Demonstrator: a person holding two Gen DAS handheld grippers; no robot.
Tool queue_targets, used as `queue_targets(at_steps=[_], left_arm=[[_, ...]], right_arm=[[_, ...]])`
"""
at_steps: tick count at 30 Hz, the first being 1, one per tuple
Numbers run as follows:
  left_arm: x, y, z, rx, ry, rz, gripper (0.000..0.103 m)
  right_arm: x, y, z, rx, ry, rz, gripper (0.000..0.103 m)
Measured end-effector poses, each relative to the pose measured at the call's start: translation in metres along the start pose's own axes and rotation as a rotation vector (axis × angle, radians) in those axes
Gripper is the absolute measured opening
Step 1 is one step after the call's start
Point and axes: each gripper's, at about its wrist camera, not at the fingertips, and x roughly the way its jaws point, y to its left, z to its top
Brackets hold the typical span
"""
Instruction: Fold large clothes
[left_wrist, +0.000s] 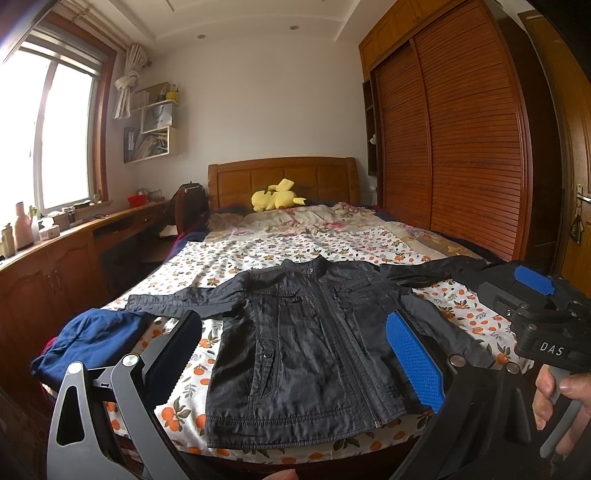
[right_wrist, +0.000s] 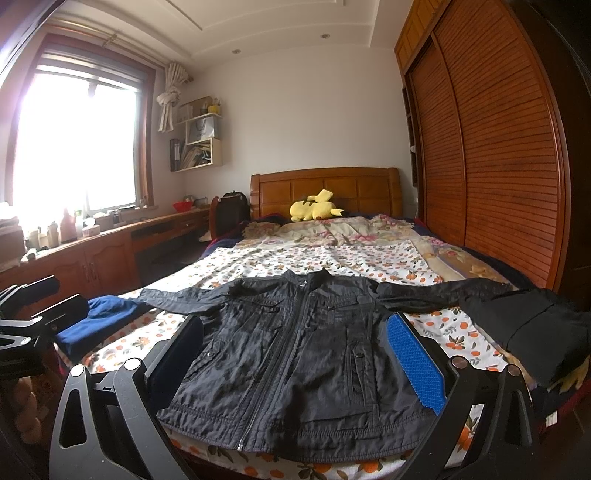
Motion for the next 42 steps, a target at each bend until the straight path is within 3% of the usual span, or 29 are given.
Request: queue_targets(at_steps=[16,30,42], left_arm=[[-0.001,0.000,0.003,-0.005,0.013,0.003,0.101],[0.041,0.023,-0.026,-0.039,0.093,0.012,0.101],[0.068,0.053,-0.039,-0.060,0.115,0.056,0.101]], right_arm=[[0.000,0.000,0.009,0.000,0.009,0.000,0.097],[0.033,0.003,-0.010,-0.011,0.057,0.019,0.097],[0.065,0.018,-0.017,-0.043,0.075,0.049,0.097]])
